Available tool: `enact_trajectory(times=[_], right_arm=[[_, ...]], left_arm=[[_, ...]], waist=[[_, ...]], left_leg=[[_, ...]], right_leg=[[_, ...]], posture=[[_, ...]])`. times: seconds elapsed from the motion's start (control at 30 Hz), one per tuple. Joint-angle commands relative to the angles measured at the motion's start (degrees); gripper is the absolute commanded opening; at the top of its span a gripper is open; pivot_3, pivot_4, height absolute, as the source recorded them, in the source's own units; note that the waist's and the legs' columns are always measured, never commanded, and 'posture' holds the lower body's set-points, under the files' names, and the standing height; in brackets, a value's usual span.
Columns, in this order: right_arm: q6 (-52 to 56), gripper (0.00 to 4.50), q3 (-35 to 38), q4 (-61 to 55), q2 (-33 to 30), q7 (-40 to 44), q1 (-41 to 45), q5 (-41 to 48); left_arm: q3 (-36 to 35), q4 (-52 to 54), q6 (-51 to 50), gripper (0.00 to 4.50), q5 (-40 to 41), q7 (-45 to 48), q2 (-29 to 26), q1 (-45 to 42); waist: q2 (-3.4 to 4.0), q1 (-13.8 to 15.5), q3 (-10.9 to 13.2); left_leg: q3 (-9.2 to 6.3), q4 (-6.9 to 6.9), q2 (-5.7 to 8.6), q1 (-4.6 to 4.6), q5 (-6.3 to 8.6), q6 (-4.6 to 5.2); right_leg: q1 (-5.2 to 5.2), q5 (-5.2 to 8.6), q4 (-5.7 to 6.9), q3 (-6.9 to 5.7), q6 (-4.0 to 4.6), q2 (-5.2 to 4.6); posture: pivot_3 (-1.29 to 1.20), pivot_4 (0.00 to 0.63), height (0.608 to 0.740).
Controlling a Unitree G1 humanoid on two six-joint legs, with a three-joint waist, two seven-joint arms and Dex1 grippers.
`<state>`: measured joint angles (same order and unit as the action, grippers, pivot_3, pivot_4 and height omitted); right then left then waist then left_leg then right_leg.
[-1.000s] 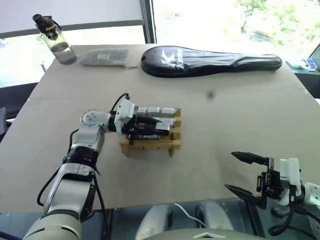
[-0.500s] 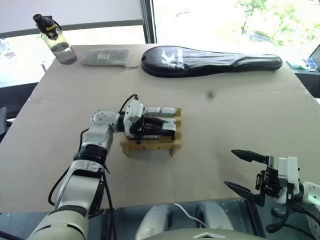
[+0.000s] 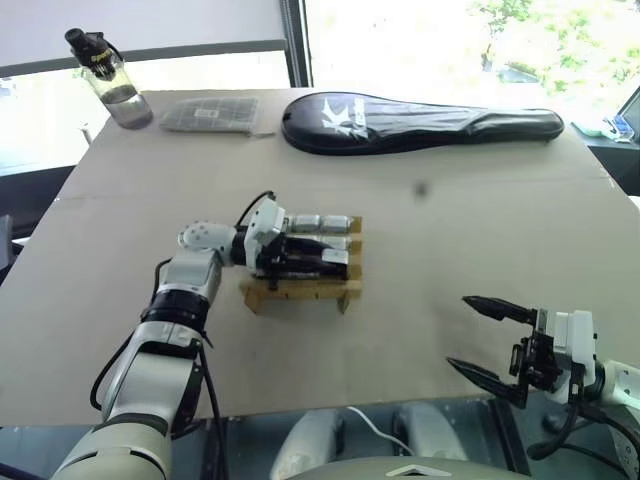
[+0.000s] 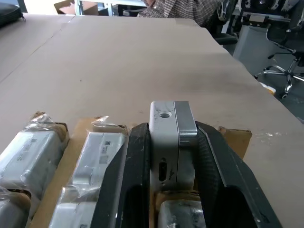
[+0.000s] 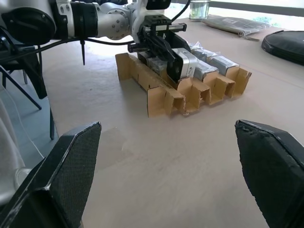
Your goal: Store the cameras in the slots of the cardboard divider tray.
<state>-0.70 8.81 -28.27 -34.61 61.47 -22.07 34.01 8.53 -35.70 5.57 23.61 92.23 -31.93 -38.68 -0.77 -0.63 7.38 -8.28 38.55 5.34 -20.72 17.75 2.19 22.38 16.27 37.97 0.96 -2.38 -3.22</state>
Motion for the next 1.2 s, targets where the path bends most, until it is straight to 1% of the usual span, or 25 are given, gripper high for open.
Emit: enact_trajectory(times=[0.03, 0.5, 0.57, 0.6, 0.63, 0.7, 0.73, 0.77, 0.8, 1.0, 1.1, 1.2], right_arm=[[-1.24, 4.5, 0.61, -0.4, 0.22, 0.38, 0.13, 0.42], [-1.37, 4.5, 0.99, 0.16, 0.18, 0.78, 0.44, 0.47], [-1.41, 4.5, 1.03, 0.23, 0.18, 0.82, 0.49, 0.44], [-1.43, 4.5, 1.06, 0.24, 0.19, 0.81, 0.48, 0.42], [-1.44, 4.5, 1.05, 0.25, 0.19, 0.81, 0.5, 0.38], [-1.45, 4.5, 0.99, 0.25, 0.2, 0.77, 0.49, 0.28], [-1.48, 4.5, 0.95, 0.28, 0.22, 0.76, 0.5, 0.23], [-1.51, 4.5, 0.93, 0.3, 0.25, 0.74, 0.51, 0.2], [-1.53, 4.5, 0.94, 0.33, 0.26, 0.73, 0.51, 0.19], [-1.91, 4.5, 0.84, 0.66, 0.22, 0.68, 0.39, 0.0], [-2.09, 4.5, 1.11, 1.24, 0.4, 0.26, -0.26, -0.48], [-2.37, 4.5, 2.15, 3.11, 0.74, -0.46, -0.79, -1.03]], left_arm=[[-0.21, 3.37, -0.54, 0.72, -0.19, 0.27, -0.42, 1.5], [-2.35, 2.82, -1.91, 0.72, -2.37, -0.14, -0.02, 1.82], [-2.58, 2.87, -2.37, 1.77, -2.37, -0.34, 0.05, 1.82], [-2.72, 2.99, -2.41, 2.07, -2.26, -0.25, 0.11, 1.85], [-2.96, 3.0, -2.09, 2.7, -2.25, -0.42, 0.24, 1.84], [-3.28, 3.12, -2.05, 3.39, -2.25, -0.68, 0.25, 1.99], [-3.42, 3.13, -1.51, 3.92, -2.47, -0.92, 0.2, 2.13], [-3.61, 3.15, -0.99, 4.27, -2.67, -1.27, 0.14, 2.3], [-3.69, 3.41, -1.31, 4.42, -2.54, -1.06, -0.09, 2.55], [-5.38, 6.62, -2.44, 4.42, -1.9, -1.93, -1.42, 4.48], [-8.62, 13.05, -10.21, 4.42, 1.29, -5.68, -3.76, 6.82], [-12.26, 21.19, -16.77, 4.42, 3.27, -12.22, -5.49, 10.47]], waist=[[0.01, -0.01, 0.0], [0.01, -0.02, -0.01], [0.02, -0.01, -0.01], [0.02, -0.02, -0.01], [0.01, -0.02, -0.01], [0.02, -0.02, -0.01], [0.01, -0.02, -0.01], [0.02, -0.01, -0.01], [0.02, -0.02, -0.01], [0.02, -0.11, -0.01], [0.02, -0.24, -0.01], [0.02, -0.14, 0.0]], left_leg=[[0.0, 0.0, 0.0, 0.01, 0.0, 0.0], [0.0, 0.0, 0.0, 0.01, 0.0, 0.0], [0.0, 0.0, 0.0, 0.02, 0.0, 0.0], [0.0, 0.0, 0.0, 0.02, 0.0, 0.0], [0.0, 0.0, 0.0, 0.01, 0.0, 0.0], [0.0, 0.0, 0.0, 0.01, 0.0, 0.0], [0.0, 0.0, 0.0, 0.01, 0.0, 0.0], [0.01, 0.0, 0.0, 0.01, 0.0, 0.0], [0.0, 0.0, 0.0, 0.01, 0.0, 0.0], [0.0, -0.01, -0.01, 0.01, 0.0, 0.0], [0.0, -0.02, -0.01, 0.01, 0.0, 0.0], [0.0, -0.05, -0.02, -0.02, 0.0, 0.0]], right_leg=[[0.0, 0.0, 0.0, 0.02, 0.0, 0.0], [0.0, 0.0, 0.0, 0.01, 0.0, 0.0], [0.0, 0.0, 0.01, 0.01, 0.0, 0.0], [0.0, 0.0, 0.01, 0.01, 0.0, 0.0], [0.0, 0.0, 0.01, 0.01, 0.0, 0.0], [0.0, 0.0, 0.01, 0.01, 0.0, 0.0], [0.0, 0.0, 0.0, 0.01, 0.0, 0.0], [0.0, 0.0, 0.0, 0.01, 0.0, 0.0], [0.0, 0.0, 0.0, 0.01, 0.0, 0.0], [0.0, 0.0, 0.01, 0.02, 0.0, 0.0], [0.0, 0.0, 0.01, 0.04, 0.0, 0.0], [0.02, 0.0, 0.0, 0.06, 0.0, 0.0]], posture=[[0.0, 0.15, 0.74], [0.0, 0.15, 0.74], [0.0, 0.15, 0.74], [0.0, 0.15, 0.74], [0.0, 0.15, 0.74], [0.0, 0.15, 0.74], [0.0, 0.15, 0.74], [0.0, 0.15, 0.74], [0.0, 0.15, 0.74], [0.0, 0.15, 0.74], [0.0, 0.15, 0.74], [0.0, 0.15, 0.74]])
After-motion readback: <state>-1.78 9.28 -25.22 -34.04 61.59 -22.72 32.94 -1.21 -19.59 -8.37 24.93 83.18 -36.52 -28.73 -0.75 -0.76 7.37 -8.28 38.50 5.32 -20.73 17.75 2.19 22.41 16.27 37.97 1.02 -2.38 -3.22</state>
